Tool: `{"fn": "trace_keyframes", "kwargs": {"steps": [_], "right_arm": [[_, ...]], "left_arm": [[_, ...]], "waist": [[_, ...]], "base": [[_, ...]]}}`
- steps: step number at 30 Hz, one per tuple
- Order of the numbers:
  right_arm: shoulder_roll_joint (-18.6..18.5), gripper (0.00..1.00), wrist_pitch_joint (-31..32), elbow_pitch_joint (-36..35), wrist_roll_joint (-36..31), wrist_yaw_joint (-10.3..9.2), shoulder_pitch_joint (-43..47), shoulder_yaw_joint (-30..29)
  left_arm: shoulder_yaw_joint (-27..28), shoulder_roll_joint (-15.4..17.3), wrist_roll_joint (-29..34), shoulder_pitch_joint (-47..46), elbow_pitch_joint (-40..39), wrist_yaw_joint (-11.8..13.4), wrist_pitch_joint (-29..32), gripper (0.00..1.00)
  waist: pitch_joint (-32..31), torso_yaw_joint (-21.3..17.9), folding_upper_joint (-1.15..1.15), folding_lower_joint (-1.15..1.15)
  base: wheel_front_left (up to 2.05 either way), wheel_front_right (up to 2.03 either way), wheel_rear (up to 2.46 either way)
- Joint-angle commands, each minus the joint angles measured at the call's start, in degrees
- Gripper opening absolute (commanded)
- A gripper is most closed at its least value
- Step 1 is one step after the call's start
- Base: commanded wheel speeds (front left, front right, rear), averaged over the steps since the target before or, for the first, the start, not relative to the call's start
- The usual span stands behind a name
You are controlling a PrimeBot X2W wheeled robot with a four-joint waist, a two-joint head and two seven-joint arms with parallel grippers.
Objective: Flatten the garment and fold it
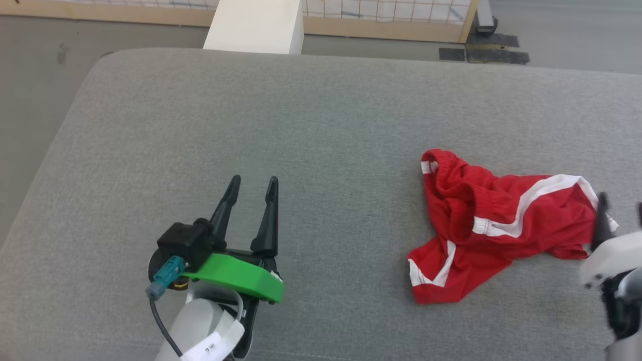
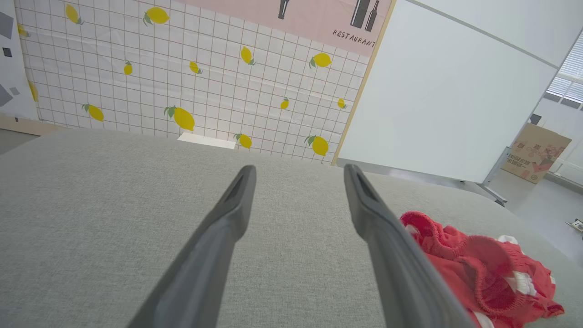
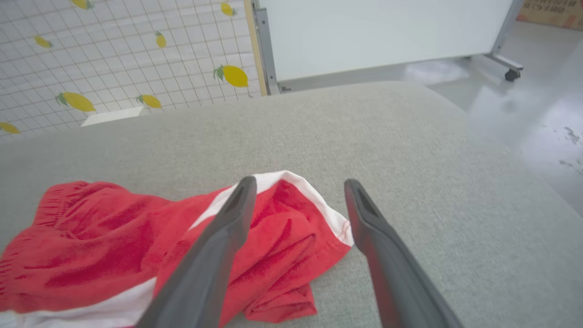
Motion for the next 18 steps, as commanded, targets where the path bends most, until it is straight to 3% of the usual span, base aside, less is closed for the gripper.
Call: {"fn": "trace_keyframes", "kwargs": {"steps": [1, 7, 12, 18], "right_arm": [[0.06, 1.00, -2.63, -1.69, 0.85, -0.09, 2.33, 2.50], [0.07, 1.00, -14.34, -9.85, 4.40, -0.09, 11.61, 13.41], [0.07, 1.00, -16.42, -12.61, 6.85, -0.09, 14.78, 16.87], [0.07, 1.00, -16.46, -13.74, 8.04, -0.09, 14.37, 18.57]], "left_arm": [[-0.28, -0.08, -0.67, 0.55, 0.14, -0.35, -0.21, 1.00], [-4.29, -0.08, -1.39, 0.74, 1.34, -1.24, -0.21, 1.00], [-13.77, -0.08, -3.80, -1.15, 5.67, -2.50, 0.49, 1.00], [-25.92, -0.08, -8.02, -7.51, 13.28, -2.80, 9.26, 1.00]], "waist": [[-0.66, -0.78, 0.00, 0.00], [-1.16, -2.87, 0.00, 0.00], [-0.26, -4.85, 0.00, 0.00], [1.08, -7.50, 0.00, 0.00]], "base": [[0.00, 0.00, 0.00], [0.00, 0.00, 0.00], [0.00, 0.00, 0.00], [0.00, 0.00, 0.00]]}}
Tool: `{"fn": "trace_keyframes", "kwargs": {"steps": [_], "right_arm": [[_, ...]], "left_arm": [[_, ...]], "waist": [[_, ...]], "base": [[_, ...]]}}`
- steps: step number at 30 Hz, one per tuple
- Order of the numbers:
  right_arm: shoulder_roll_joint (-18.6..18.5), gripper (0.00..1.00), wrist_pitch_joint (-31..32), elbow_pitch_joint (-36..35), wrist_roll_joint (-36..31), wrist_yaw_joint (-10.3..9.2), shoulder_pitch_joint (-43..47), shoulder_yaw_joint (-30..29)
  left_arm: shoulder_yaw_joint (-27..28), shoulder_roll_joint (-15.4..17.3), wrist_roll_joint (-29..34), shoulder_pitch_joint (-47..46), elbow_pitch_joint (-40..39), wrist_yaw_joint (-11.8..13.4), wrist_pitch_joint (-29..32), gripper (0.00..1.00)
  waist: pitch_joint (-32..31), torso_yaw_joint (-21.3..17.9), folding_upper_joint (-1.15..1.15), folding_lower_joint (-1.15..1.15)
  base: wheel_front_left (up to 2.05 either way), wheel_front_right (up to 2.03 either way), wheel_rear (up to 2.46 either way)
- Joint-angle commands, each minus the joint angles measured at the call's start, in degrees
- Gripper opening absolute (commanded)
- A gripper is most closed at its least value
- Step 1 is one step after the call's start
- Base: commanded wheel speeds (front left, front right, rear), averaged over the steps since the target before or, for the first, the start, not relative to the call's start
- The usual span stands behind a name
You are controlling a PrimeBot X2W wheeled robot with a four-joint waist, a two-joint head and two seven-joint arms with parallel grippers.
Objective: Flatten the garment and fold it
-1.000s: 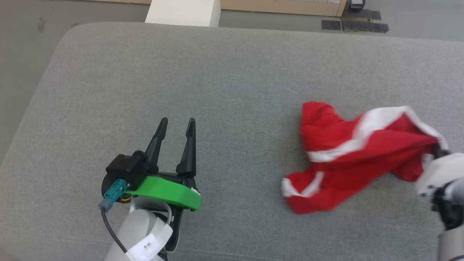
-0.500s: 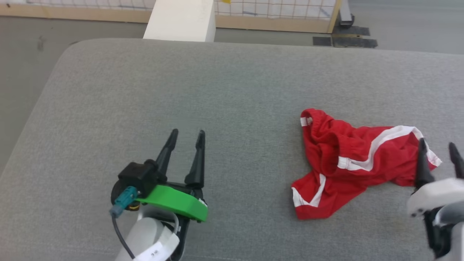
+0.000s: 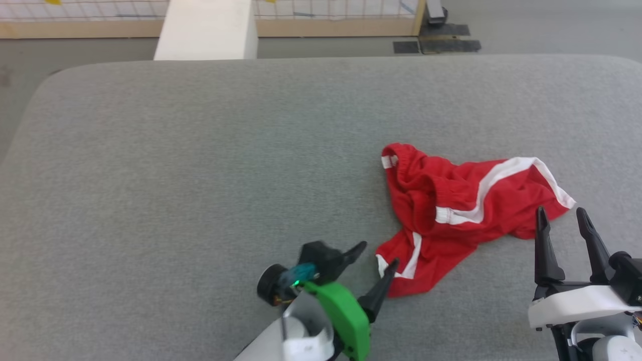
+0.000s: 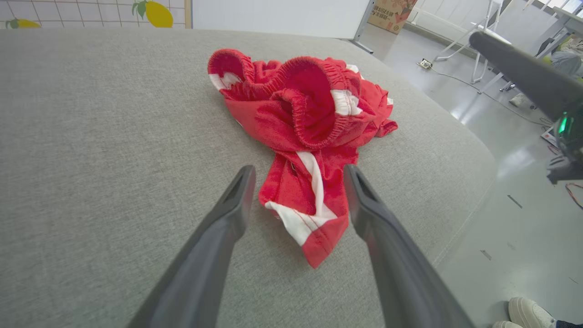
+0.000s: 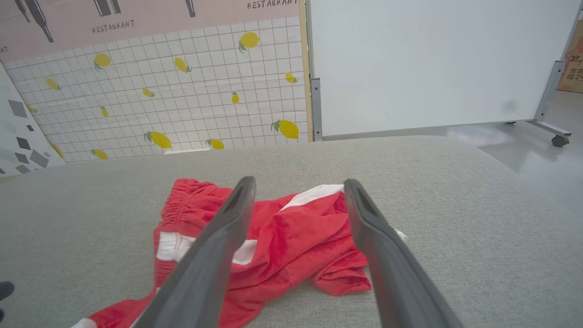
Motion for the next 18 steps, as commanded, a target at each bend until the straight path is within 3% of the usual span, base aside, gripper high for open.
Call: {"fn": "trace_keyframes", "kwargs": {"steps": [1, 14, 16, 17, 18], "right_arm": [[-0.05, 1.00, -0.33, -0.43, 0.57, -0.09, -0.51, 0.40], [-0.05, 1.00, -0.94, -0.29, 1.53, -0.09, -2.17, 1.92], [-0.05, 1.00, -1.03, -0.25, 2.00, -0.09, -2.30, 1.95], [-0.05, 1.00, -1.07, -0.24, 2.07, -0.09, -2.38, 1.96], [-0.05, 1.00, -1.12, -0.27, 2.21, -0.09, -2.46, 1.99]], "left_arm": [[-1.57, 0.09, -1.44, -2.62, 1.26, 0.32, 1.79, 1.00], [-13.91, 0.09, -9.82, -14.50, 14.86, 10.10, 25.44, 1.00], [-15.36, 0.09, -10.75, -15.44, 16.52, 10.38, 28.72, 0.41], [-16.18, 0.09, -10.72, -15.93, 17.40, 10.36, 29.90, 0.00], [-16.68, 0.09, -10.87, -16.16, 18.03, 10.14, 30.71, 0.00]], "waist": [[1.11, -1.61, 0.00, 0.00], [3.42, -4.66, 0.00, 0.00], [3.60, -4.59, 0.00, 0.00], [3.64, -4.49, 0.00, 0.00], [3.66, -4.38, 0.00, 0.00]], "base": [[0.00, 0.00, 0.00], [0.00, 0.00, 0.00], [0.00, 0.00, 0.00], [0.00, 0.00, 0.00], [0.00, 0.00, 0.00]]}}
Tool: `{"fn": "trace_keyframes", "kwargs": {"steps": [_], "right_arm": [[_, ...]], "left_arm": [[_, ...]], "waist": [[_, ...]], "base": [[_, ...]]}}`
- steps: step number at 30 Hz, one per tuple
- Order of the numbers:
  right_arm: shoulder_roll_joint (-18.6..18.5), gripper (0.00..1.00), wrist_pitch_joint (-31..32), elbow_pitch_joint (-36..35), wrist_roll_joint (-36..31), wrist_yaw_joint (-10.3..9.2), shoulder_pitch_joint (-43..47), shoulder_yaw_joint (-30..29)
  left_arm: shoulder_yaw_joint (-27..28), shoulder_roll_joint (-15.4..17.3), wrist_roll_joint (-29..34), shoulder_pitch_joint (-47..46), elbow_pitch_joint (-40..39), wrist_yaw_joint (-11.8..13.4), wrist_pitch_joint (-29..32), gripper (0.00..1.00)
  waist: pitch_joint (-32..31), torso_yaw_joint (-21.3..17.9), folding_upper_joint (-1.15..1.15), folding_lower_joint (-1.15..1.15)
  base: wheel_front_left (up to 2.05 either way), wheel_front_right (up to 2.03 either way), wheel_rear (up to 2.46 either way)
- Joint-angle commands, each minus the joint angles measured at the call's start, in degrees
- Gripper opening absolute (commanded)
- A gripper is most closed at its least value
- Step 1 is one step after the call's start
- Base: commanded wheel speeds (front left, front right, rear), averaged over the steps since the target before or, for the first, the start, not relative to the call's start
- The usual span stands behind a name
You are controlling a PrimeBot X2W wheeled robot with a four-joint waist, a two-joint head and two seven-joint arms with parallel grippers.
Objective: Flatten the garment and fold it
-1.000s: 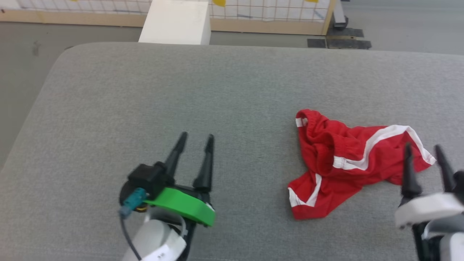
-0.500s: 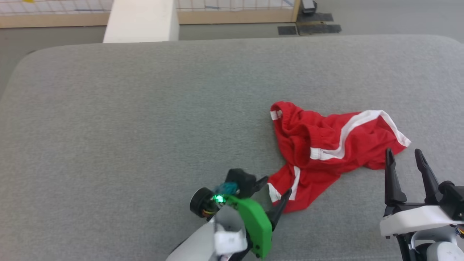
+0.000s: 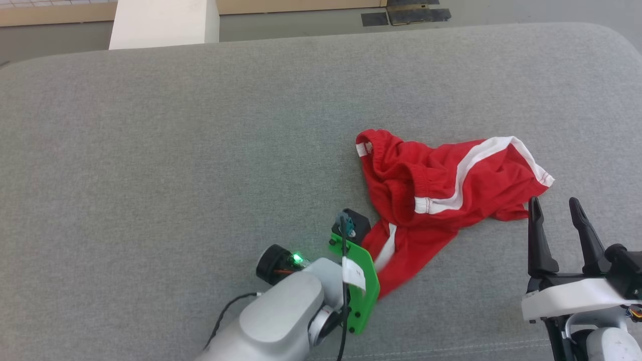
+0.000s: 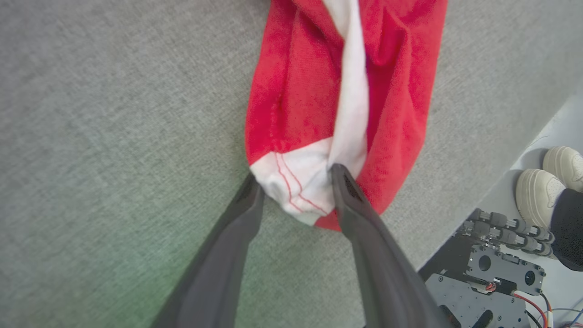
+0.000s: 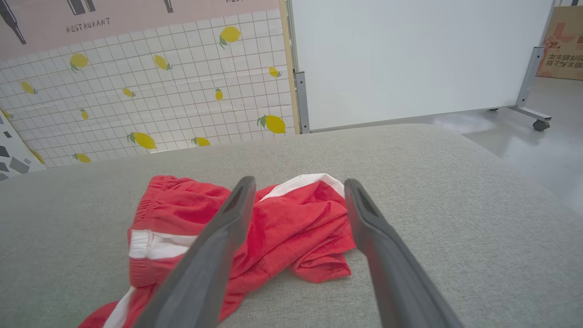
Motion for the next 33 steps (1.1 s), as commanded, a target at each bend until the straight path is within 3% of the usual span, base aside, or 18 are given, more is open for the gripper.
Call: {"fn": "trace_keyframes", "kwargs": {"steps": [1, 4, 8, 14, 21, 22, 23, 24, 29, 33], "right_arm": [[-0.02, 1.00, -0.46, -0.10, 0.57, -0.09, -1.21, 0.14], [-0.02, 1.00, -0.58, -0.16, 0.99, -0.09, -1.26, -0.02], [-0.02, 1.00, -0.70, -0.06, 1.23, -0.09, -1.17, 0.20], [-0.02, 1.00, -0.55, -0.27, 1.15, -0.09, -0.55, -0.30], [-0.02, 1.00, 0.12, -1.02, 0.92, -0.09, 0.04, -0.40], [-0.02, 1.00, 0.26, -1.09, 0.90, -0.09, 0.09, -0.33], [-0.02, 1.00, 0.35, -1.16, 0.90, -0.09, 0.14, -0.30], [-0.02, 1.00, 0.45, -1.26, 0.87, -0.09, 0.23, -0.26], [-0.02, 1.00, 0.83, -1.81, 0.74, -0.09, 0.48, 0.12], [-0.02, 1.00, 1.13, -2.32, 0.77, -0.09, 0.70, 0.31]], "left_arm": [[-0.98, 0.48, -1.06, 1.00, 2.00, -0.27, 1.48, 0.00], [-0.29, 0.48, -1.78, 0.49, 2.26, 0.05, -1.02, 0.00], [5.67, 1.41, -3.99, 0.78, 1.65, 3.08, -9.90, 0.00], [15.80, 8.40, -8.36, 5.86, -2.72, 7.76, -20.20, 0.00], [22.13, 14.57, -12.54, 15.28, -9.73, 12.45, -22.71, 0.00], [22.78, 14.97, -12.94, 16.51, -10.83, 13.12, -23.19, 0.19], [23.03, 15.18, -13.00, 17.27, -11.84, 13.36, -23.74, 0.84], [23.07, 15.32, -12.86, 18.01, -13.21, 13.39, -24.52, 1.00], [21.40, 15.65, -8.75, 18.12, -20.00, 12.09, -30.81, 1.00], [18.81, 14.98, -5.49, 16.06, -25.53, 9.44, -34.18, 1.00]], "waist": [[0.01, 0.30, 0.00, 0.00], [-0.13, 1.09, 0.00, 0.00], [-0.82, 2.26, 0.00, 0.00], [-2.13, 4.92, 0.00, 0.00], [-3.04, 7.56, 0.00, 0.00], [-3.16, 7.83, 0.00, 0.00], [-3.28, 8.06, 0.00, 0.00], [-3.44, 8.32, 0.00, 0.00], [-4.30, 8.66, 0.00, 0.00], [-4.75, 8.31, 0.00, 0.00]], "base": [[0.00, 0.00, 0.00], [0.00, 0.00, 0.00], [0.00, 0.00, 0.00], [0.00, 0.00, 0.00], [0.00, 0.00, 0.00], [0.00, 0.00, 0.00], [0.00, 0.00, 0.00], [0.00, 0.00, 0.00], [0.00, 0.00, 0.00], [0.00, 0.00, 0.00]]}}
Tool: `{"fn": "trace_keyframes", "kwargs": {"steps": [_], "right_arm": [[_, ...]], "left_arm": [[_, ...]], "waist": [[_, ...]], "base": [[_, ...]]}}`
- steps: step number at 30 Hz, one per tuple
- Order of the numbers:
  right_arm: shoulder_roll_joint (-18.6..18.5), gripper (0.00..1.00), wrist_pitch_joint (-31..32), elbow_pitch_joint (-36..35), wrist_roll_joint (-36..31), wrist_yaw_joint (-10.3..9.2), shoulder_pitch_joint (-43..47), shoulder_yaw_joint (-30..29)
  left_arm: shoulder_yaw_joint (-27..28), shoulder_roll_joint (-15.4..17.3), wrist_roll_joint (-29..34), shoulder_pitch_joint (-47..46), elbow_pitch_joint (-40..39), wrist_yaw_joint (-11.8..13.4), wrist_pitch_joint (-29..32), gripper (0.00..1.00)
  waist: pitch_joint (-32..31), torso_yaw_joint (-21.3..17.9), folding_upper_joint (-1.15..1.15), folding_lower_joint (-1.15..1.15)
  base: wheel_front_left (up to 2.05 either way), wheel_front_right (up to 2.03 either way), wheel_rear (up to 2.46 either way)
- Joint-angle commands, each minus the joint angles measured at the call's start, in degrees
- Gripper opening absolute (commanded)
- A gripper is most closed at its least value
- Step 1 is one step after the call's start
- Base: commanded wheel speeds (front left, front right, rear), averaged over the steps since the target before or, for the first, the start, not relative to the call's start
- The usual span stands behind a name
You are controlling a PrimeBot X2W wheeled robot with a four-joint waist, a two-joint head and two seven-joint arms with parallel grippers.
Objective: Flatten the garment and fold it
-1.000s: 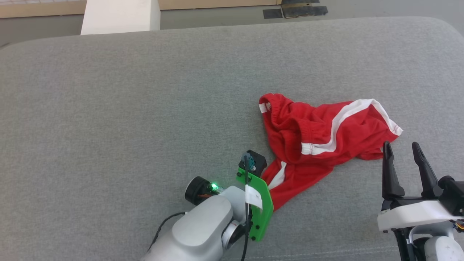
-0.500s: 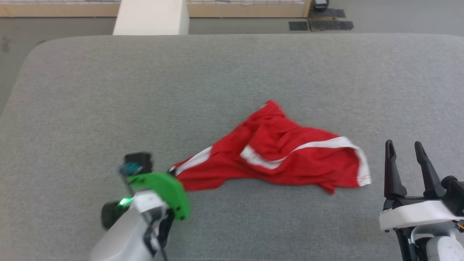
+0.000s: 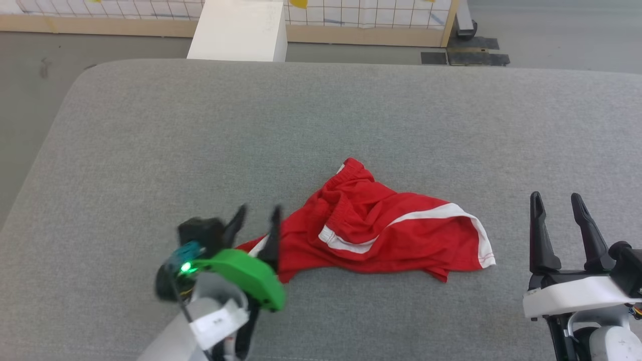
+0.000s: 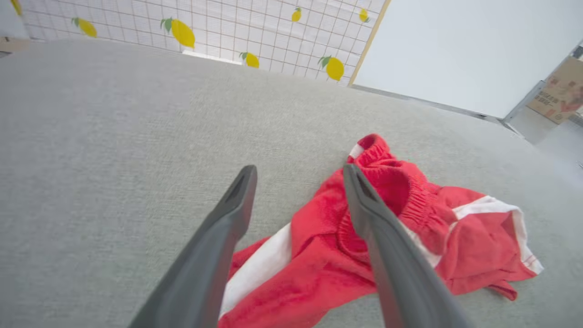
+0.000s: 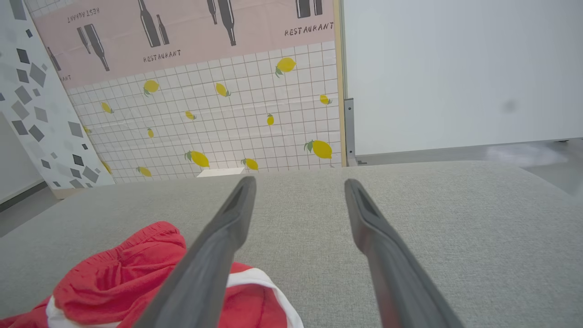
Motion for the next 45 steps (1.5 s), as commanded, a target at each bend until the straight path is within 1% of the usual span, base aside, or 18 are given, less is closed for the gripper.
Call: {"fn": "trace_keyframes", "kwargs": {"steps": [1, 4, 8, 11, 15, 17, 18, 19, 22, 24, 27, 31, 36, 39, 40, 41, 45], "right_arm": [[-0.03, 1.00, 0.32, -0.49, -0.17, -0.09, 0.62, 0.21], [-0.03, 1.00, 0.47, -0.79, -0.12, -0.09, 0.80, 0.33], [-0.03, 1.00, 0.64, -0.91, 0.11, -0.09, 0.70, 0.80], [-0.03, 1.00, 0.56, -0.77, 0.38, -0.09, 0.35, 1.00], [-0.03, 1.00, 0.23, -0.41, 0.70, -0.09, -0.08, 1.14], [-0.03, 1.00, -0.02, -0.15, 0.91, -0.09, -0.11, 0.98], [-0.03, 1.00, -0.12, -0.05, 0.96, -0.09, -0.10, 0.90], [-0.03, 1.00, -0.26, 0.08, 1.04, -0.09, -0.09, 0.76], [-0.03, 1.00, -0.54, 0.35, 1.10, -0.09, -0.10, 0.58], [-0.03, 1.00, -0.67, 0.51, 1.13, -0.09, -0.14, 0.46], [-0.03, 1.00, -0.78, 0.57, 1.01, -0.09, -0.30, 0.18], [-0.03, 1.00, -0.74, 0.51, 0.80, -0.09, -0.31, 0.07], [-0.03, 1.00, -0.45, 0.30, 0.60, -0.09, -0.11, -0.03], [-0.03, 1.00, -0.26, 0.24, 0.52, -0.09, -0.15, 0.10], [-0.03, 1.00, -0.17, 0.21, 0.51, -0.09, -0.22, 0.29], [-0.03, 1.00, -0.11, 0.18, 0.48, -0.09, -0.26, 0.41], [-0.03, 1.00, 0.36, 0.04, 0.29, -0.09, -0.16, 0.84]], "left_arm": [[-1.30, -0.51, 1.10, -1.79, -1.15, -1.13, 0.00, 1.00], [-3.68, -1.79, 1.60, -4.04, -1.87, -2.88, 2.07, 1.00], [-6.36, -3.60, 1.77, -7.48, 1.12, -4.37, 6.22, 1.00], [-7.57, -4.69, 1.09, -9.60, 4.78, -4.29, 10.67, 1.00], [-8.92, -4.70, 0.16, -11.23, 8.43, -2.93, 17.93, 1.00], [-9.13, -4.56, -0.68, -11.48, 8.54, -2.88, 20.36, 1.00], [-9.11, -4.43, -0.88, -11.57, 8.28, -2.85, 20.87, 0.57], [-9.05, -4.22, -0.99, -11.65, 7.82, -2.77, 21.18, 0.00], [-8.35, -3.62, -1.39, -11.43, 6.07, -2.60, 20.76, 0.00], [-7.10, -3.14, -1.52, -10.94, 4.64, -1.74, 19.14, 0.00], [-4.68, -2.12, -1.95, -9.12, 2.13, 0.22, 16.23, 0.00], [-0.89, 0.50, -3.29, -4.49, -1.59, 3.32, 13.18, 0.00], [3.27, 4.63, -5.52, 1.90, -4.49, 6.82, 12.19, 0.00], [4.84, 5.62, -6.79, 4.13, -4.50, 8.02, 12.15, 0.00], [5.15, 5.70, -7.14, 4.60, -4.55, 7.88, 11.89, 0.42], [5.28, 5.72, -7.28, 4.83, -4.59, 7.64, 11.56, 1.00], [5.83, 4.70, -7.91, 5.78, -5.64, 5.51, 8.44, 1.00]], "waist": [[-0.10, -0.36, 0.00, 0.00], [0.01, -1.07, 0.00, 0.00], [0.65, -2.48, 0.00, 0.00], [1.15, -3.65, 0.00, 0.00], [1.73, -5.17, 0.00, 0.00], [1.92, -5.65, 0.00, 0.00], [2.02, -5.77, 0.00, 0.00], [2.14, -5.88, 0.00, 0.00], [2.34, -5.91, 0.00, 0.00], [2.37, -5.75, 0.00, 0.00], [2.27, -5.03, 0.00, 0.00], [2.06, -3.83, 0.00, 0.00], [2.20, -1.97, 0.00, 0.00], [2.22, -1.18, 0.00, 0.00], [2.23, -0.99, 0.00, 0.00], [2.22, -0.83, 0.00, 0.00], [1.79, -0.22, 0.00, 0.00]], "base": [[0.00, 0.00, 0.00], [0.00, 0.00, 0.00], [0.00, 0.00, 0.00], [0.00, 0.00, 0.00], [0.00, 0.00, 0.00], [0.00, 0.00, 0.00], [0.00, 0.00, 0.00], [0.00, 0.00, 0.00], [0.00, 0.00, 0.00], [0.00, 0.00, 0.00], [0.00, 0.00, 0.00], [0.00, 0.00, 0.00], [0.00, 0.00, 0.00], [0.00, 0.00, 0.00], [0.00, 0.00, 0.00], [0.00, 0.00, 0.00], [0.00, 0.00, 0.00]]}}
